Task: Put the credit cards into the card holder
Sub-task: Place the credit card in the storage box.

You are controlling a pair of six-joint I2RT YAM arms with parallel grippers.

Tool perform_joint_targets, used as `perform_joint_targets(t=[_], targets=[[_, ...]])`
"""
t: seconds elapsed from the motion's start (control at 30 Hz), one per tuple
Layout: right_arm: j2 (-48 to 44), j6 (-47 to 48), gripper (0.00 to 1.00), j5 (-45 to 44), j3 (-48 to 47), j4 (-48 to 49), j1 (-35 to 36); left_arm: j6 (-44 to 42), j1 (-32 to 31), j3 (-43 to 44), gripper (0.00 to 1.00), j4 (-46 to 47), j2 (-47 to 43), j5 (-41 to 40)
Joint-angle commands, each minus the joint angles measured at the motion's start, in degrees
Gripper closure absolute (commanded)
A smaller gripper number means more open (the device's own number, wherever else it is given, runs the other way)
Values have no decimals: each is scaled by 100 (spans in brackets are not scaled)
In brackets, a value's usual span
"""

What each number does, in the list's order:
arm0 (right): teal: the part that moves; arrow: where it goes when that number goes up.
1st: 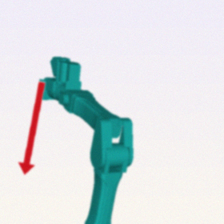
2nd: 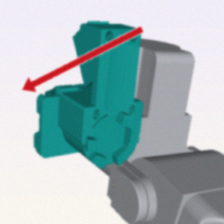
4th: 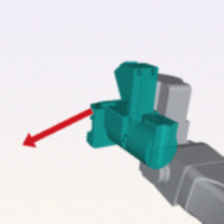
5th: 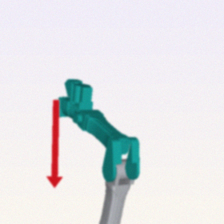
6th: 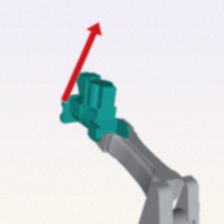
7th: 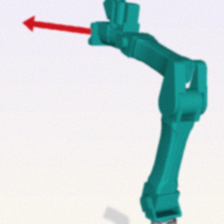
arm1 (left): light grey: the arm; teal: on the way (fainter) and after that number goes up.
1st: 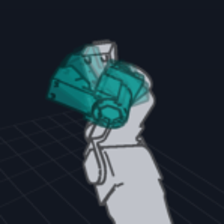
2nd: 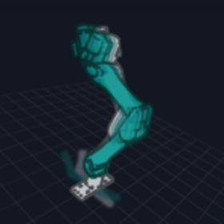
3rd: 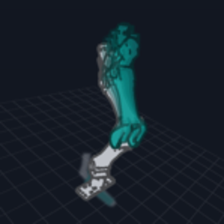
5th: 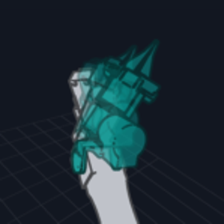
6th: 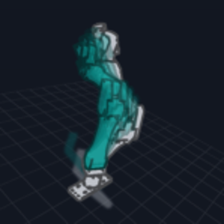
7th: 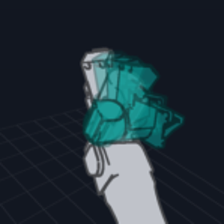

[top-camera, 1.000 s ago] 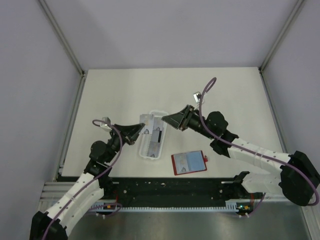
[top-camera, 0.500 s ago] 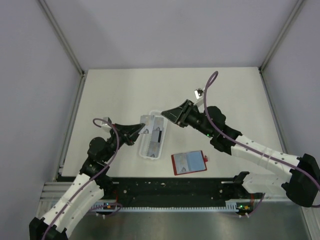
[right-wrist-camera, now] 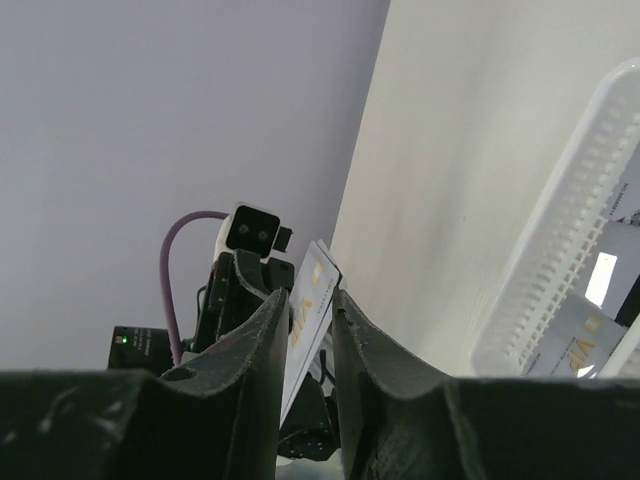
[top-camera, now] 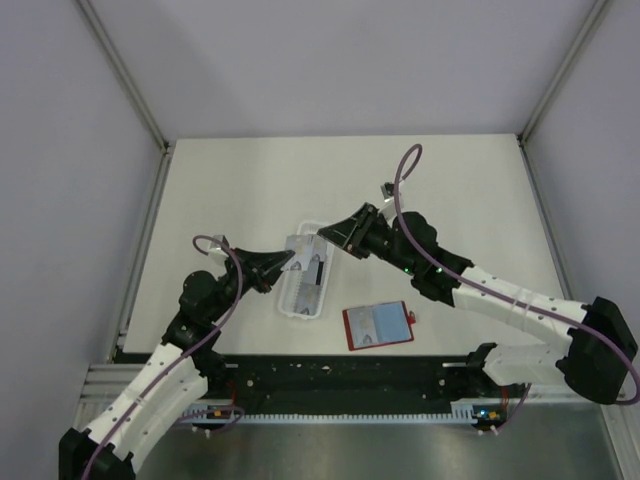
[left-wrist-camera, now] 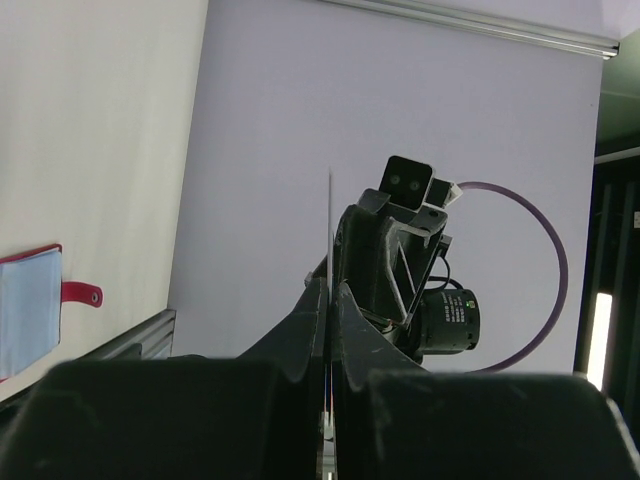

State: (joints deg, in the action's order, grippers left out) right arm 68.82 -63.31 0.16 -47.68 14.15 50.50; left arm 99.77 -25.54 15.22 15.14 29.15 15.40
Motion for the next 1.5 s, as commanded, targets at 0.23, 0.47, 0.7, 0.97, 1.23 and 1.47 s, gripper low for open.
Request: perform_joint_targets(t=[0.23,0.47,0.7,0.97,1.23,1.47], targets=[[272,-568,76,273,-92,474,65,60,5,148,100,306,56,104],[255,-630,78,265,-22,510,56,96,5,95,100,376,30,77],[202,-639,79,133,22,264,65,122,5,95,100,446,56,69],[264,-797,78,177,92,298,65,140,14,60,100,446,-23,34],[439,-885,78,318,66,501,56,210,14,16,100,499,-49,42],[466,-929,82,327,92,580,65,219,5,-11,100,525,-49,25]])
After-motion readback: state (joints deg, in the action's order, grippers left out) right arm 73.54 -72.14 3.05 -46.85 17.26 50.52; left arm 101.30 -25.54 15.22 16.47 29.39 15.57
